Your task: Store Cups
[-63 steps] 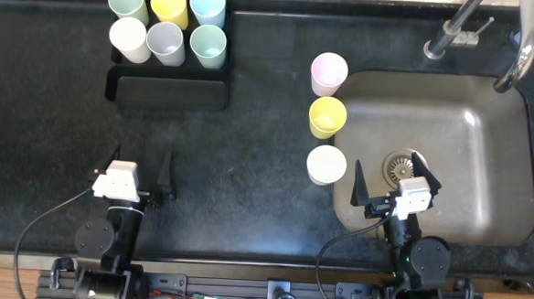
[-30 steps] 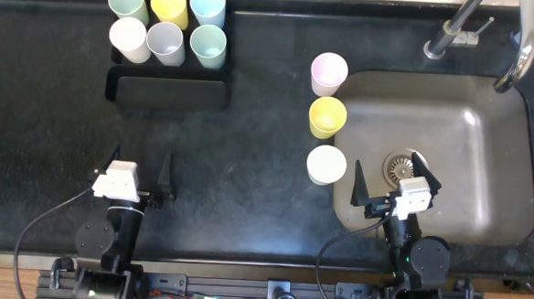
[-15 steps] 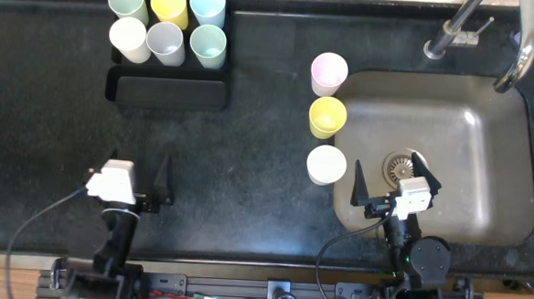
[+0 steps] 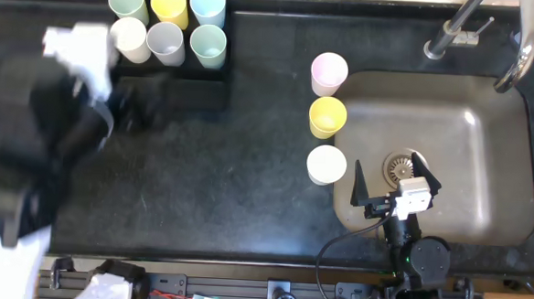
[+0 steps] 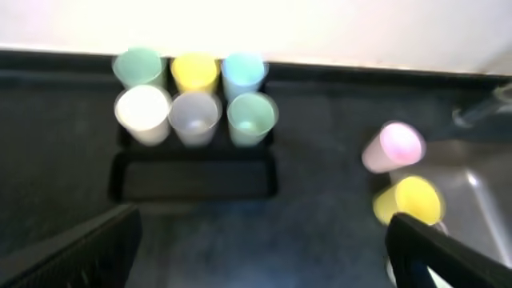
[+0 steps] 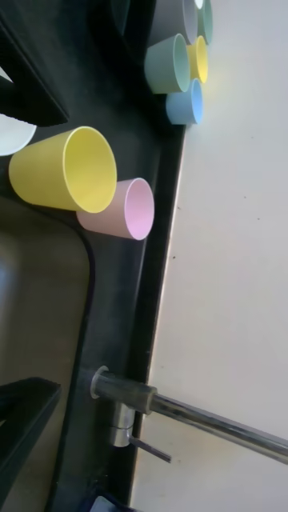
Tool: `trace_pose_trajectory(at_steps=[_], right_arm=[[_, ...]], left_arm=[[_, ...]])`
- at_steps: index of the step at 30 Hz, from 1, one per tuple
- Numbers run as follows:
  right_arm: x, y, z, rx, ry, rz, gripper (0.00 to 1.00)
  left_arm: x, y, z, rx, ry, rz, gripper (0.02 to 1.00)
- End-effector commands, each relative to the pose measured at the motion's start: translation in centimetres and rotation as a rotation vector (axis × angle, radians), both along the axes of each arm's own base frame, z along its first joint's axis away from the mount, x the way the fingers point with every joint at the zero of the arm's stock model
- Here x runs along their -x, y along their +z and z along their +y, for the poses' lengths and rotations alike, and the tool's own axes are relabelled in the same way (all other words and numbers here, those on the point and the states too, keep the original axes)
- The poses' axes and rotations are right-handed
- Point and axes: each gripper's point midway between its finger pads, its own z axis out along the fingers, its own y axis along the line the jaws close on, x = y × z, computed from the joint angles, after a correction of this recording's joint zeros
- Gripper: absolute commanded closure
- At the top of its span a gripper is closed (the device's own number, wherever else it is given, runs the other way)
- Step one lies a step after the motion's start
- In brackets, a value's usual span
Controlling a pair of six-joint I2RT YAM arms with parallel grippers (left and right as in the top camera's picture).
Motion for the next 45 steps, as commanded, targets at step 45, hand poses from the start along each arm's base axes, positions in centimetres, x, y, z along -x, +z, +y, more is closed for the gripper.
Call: trace_pose_trajectory(at_steps=[45], right_arm=[[0.0,-0.3,0.1,-0.003,0.005,-0.001,0.005]], left_arm=[[-16.4,-27.2,-25.4,-0.091,0.028,0.561,0.075]])
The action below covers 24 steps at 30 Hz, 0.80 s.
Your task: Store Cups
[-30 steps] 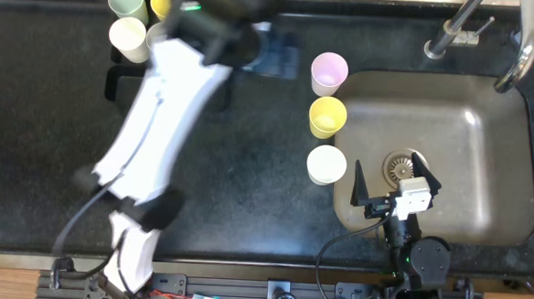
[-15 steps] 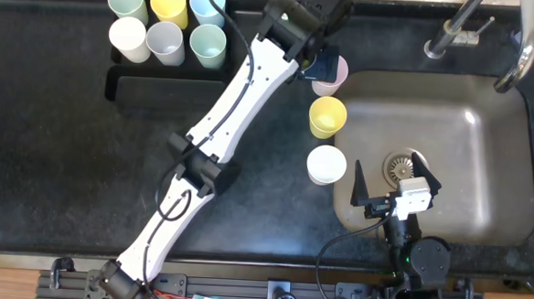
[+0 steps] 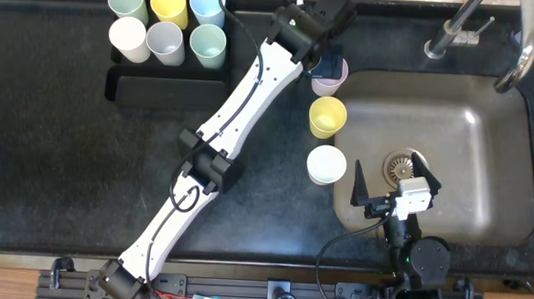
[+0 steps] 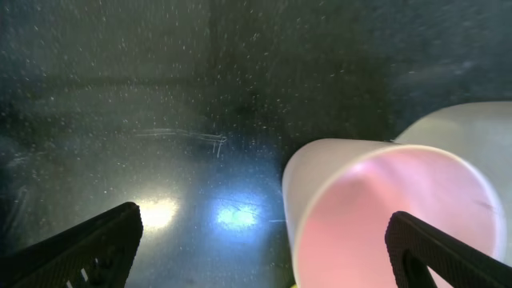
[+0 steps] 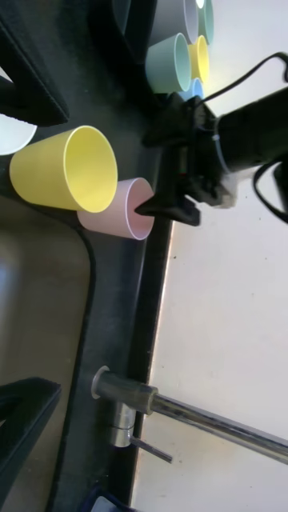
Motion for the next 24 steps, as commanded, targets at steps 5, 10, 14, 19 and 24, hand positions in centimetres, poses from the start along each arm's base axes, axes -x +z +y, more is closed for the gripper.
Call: trace_pose_trajectory(at_steps=[5,10,14,19,24], right_arm=[[0.0,-0.3,0.1,-0.003,0.006,0.001,0.005],[0.0,-0.3,0.1,-0.003,0.006,0.000,0.003],[0.0,-0.3,0.1,-0.003,0.006,0.000,0.003],[0.0,-0.3,0.1,-0.003,0.006,0.001,0.003],[0.0,-0.3,0.1,-0.003,0.006,0.000,0.003]], left_arm=[[-0.2,-0.7,0.3,-0.004,0.018,0.006,0.533],[-0.5,-0.5,-0.1,-0.001,-0.008,-0.012,0.982],[-1.4,2.7,-0.2,-0.001,-0.067,-0.110,0.985],[-1.6,11.7,3.3,-0.016,-0.028,-0.263,0.985],[-0.2,20.5,12.3,-0.027,0.097,-0.349,0.985]])
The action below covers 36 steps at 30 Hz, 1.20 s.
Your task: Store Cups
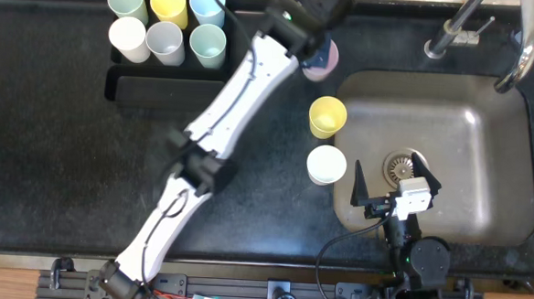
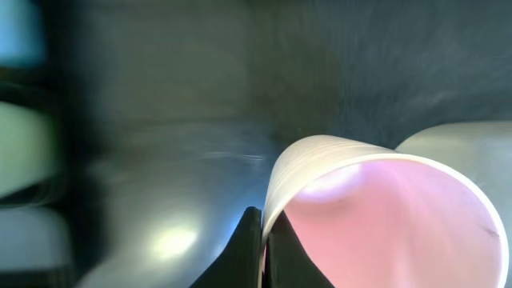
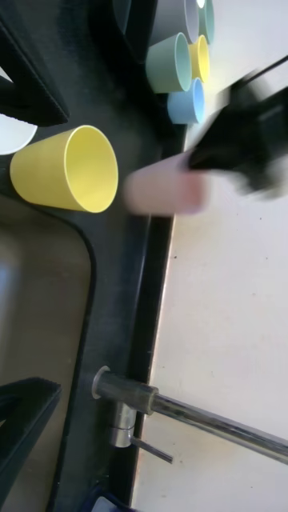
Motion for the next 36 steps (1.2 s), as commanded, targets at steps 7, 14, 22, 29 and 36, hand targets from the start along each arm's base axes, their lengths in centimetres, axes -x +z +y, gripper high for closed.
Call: trace_pose_trajectory(at_steps=[7,14,22,29,36], right_arm=[[0.0,-0.3,0.1,-0.004,0.006,-0.001,0.003],[0.0,-0.3,0.1,-0.004,0.006,-0.001,0.005],[0.0,-0.3,0.1,-0.004,0.006,0.000,0.003],[0.0,-0.3,0.1,-0.004,0.006,-0.001,0.003],[0.0,-0.3,0.1,-0.004,0.006,-0.001,0.005]], left_arm=[[5.2,16.8,25.3,-0.011,0.343,-0.242,0.985],[9.5,13.7,36.4,0.008,0.577,-0.141,0.982],[9.4,9.2,37.8,0.080,0.704,-0.069,0.982],[9.3,3.7,37.7,-0.002,0.559,0.049,0.982],[7.9,-0.5,37.9,-0.057,0.454,0.133,0.982]])
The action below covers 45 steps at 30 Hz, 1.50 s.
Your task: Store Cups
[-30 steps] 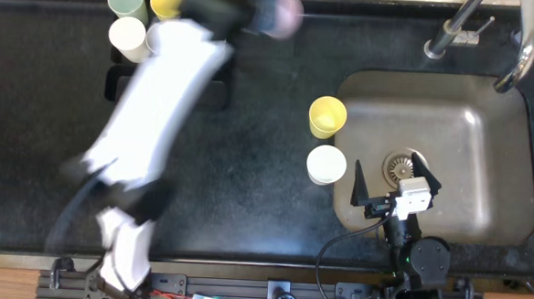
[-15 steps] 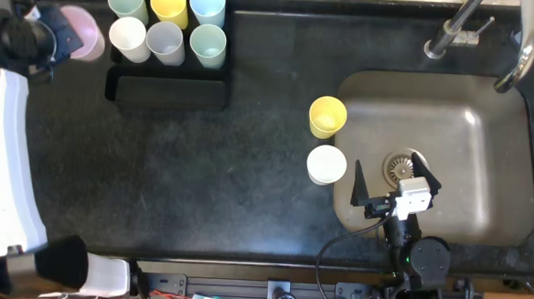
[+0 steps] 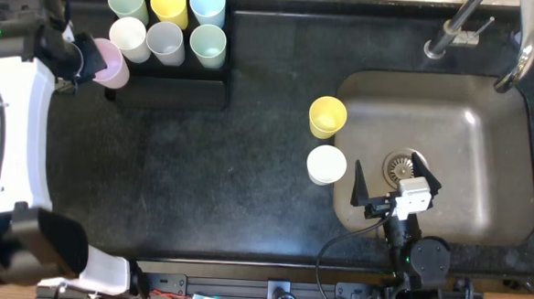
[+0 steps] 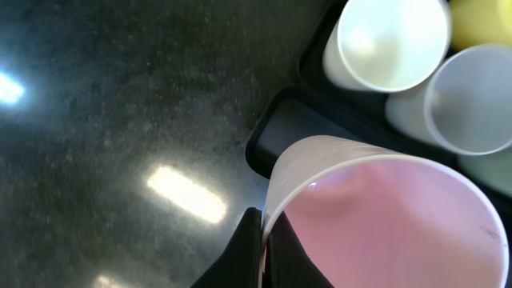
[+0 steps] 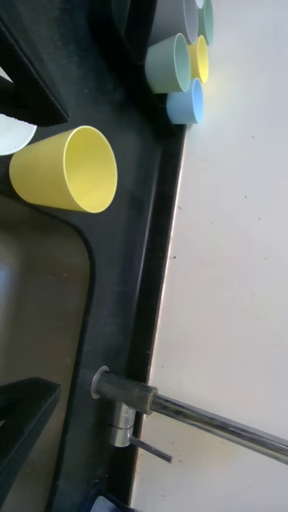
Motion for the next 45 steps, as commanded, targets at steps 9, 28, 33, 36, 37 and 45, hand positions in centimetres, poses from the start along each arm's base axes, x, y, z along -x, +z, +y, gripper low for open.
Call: trace_pose_trajectory(at_steps=[9,28,33,36,37,45], right_arm=[[0.0,-0.3,0.1,-0.004,0.006,0.000,0.005],[0.0,-0.3,0.1,-0.004,0.006,0.000,0.005],[0.0,-0.3,0.1,-0.004,0.006,0.000,0.005],[0.0,-0.3,0.1,-0.004,0.006,0.000,0.005],[0.0,-0.3,0.1,-0.004,0.006,0.000,0.005],[0.0,-0.3,0.1,-0.003,0.006,0.000,0.003]], left_arm=[[-2.4,-4.9,0.1,-0.027,-0.145,0.087,0.982],[-4.4,-8.9,0.4,-0.022,-0.157,0.119,0.982],[-4.5,-9.7,0.4,-0.018,-0.157,0.136,0.972],[-4.5,-10.1,0.4,-0.016,-0.157,0.143,0.961],[-4.5,-10.1,0.4,-0.017,-0.157,0.142,0.945],[-4.5,-9.2,0.4,-0.022,-0.157,0.123,0.730]])
